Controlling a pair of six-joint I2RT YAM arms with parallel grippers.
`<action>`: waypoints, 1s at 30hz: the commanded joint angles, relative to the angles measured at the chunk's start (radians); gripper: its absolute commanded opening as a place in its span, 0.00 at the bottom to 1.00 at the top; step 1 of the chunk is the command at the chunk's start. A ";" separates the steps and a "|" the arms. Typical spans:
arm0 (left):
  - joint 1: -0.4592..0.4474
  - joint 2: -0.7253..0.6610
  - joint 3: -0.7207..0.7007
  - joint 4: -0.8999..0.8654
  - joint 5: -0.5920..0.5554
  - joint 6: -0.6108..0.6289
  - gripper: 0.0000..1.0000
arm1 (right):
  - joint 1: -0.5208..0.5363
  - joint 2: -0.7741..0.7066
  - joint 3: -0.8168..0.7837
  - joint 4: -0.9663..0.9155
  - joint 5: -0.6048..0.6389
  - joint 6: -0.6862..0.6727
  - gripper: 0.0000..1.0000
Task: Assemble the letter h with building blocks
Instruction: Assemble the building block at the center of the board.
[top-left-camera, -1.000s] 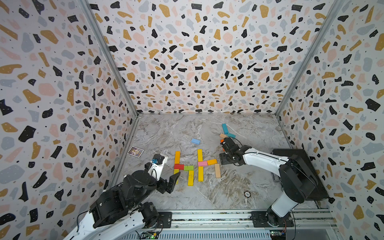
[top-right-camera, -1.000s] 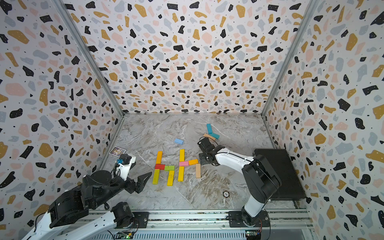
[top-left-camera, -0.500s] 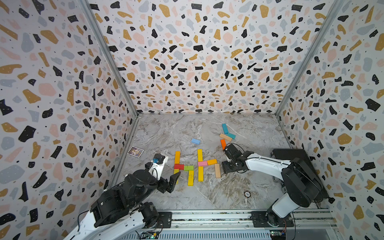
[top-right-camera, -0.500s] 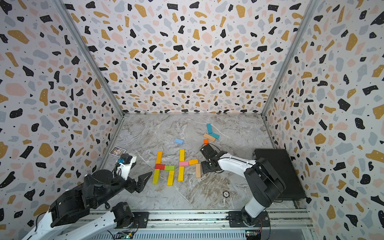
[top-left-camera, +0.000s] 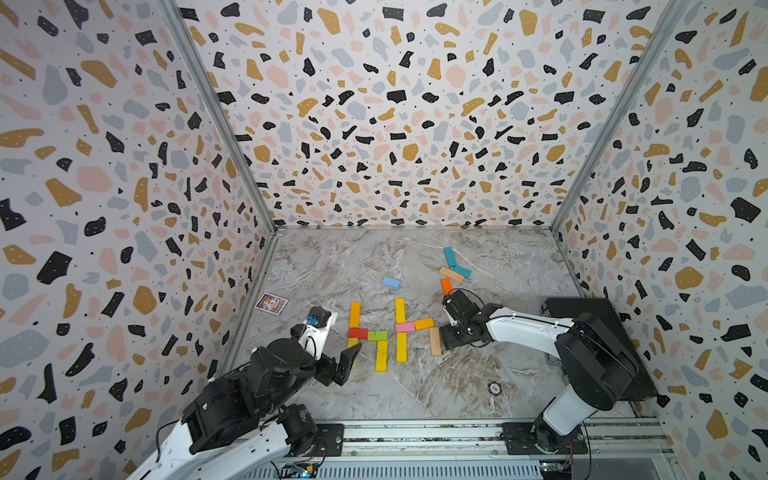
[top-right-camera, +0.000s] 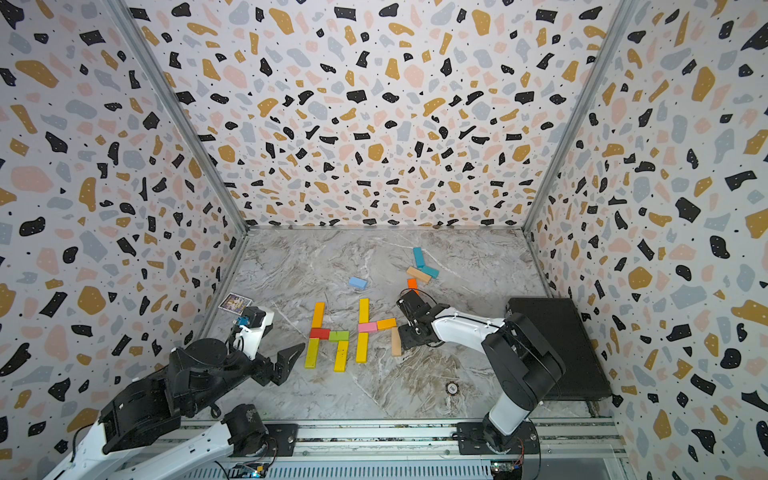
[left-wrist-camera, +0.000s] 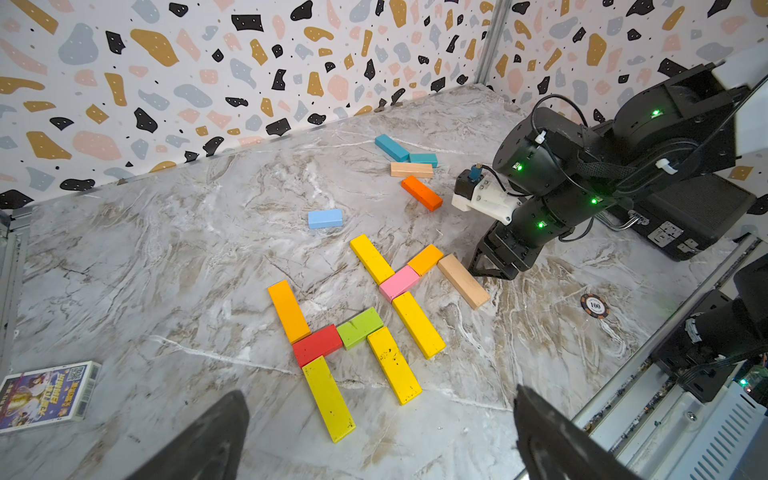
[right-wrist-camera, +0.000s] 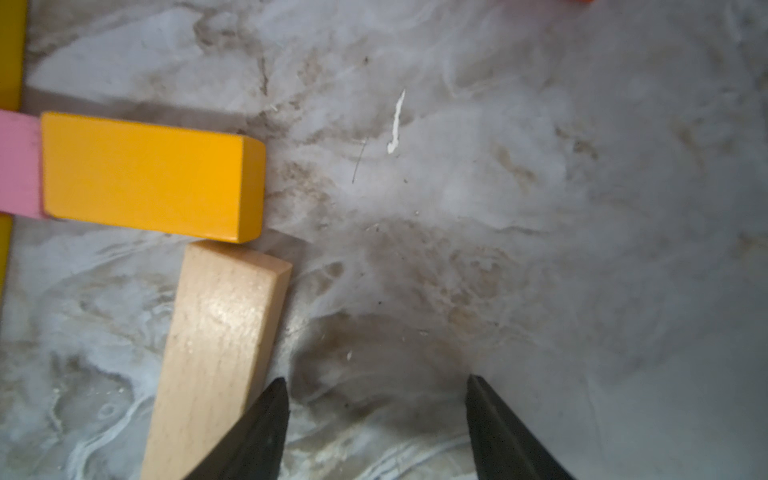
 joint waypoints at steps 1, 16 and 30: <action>0.009 0.008 -0.008 0.041 -0.013 0.010 0.99 | 0.012 0.011 0.019 -0.013 -0.006 -0.006 0.69; 0.018 0.012 -0.008 0.046 -0.001 0.010 0.99 | 0.030 0.017 0.032 -0.010 0.010 0.007 0.69; 0.023 0.020 -0.007 0.044 0.000 0.012 0.99 | 0.031 0.016 0.041 -0.015 0.054 0.030 0.70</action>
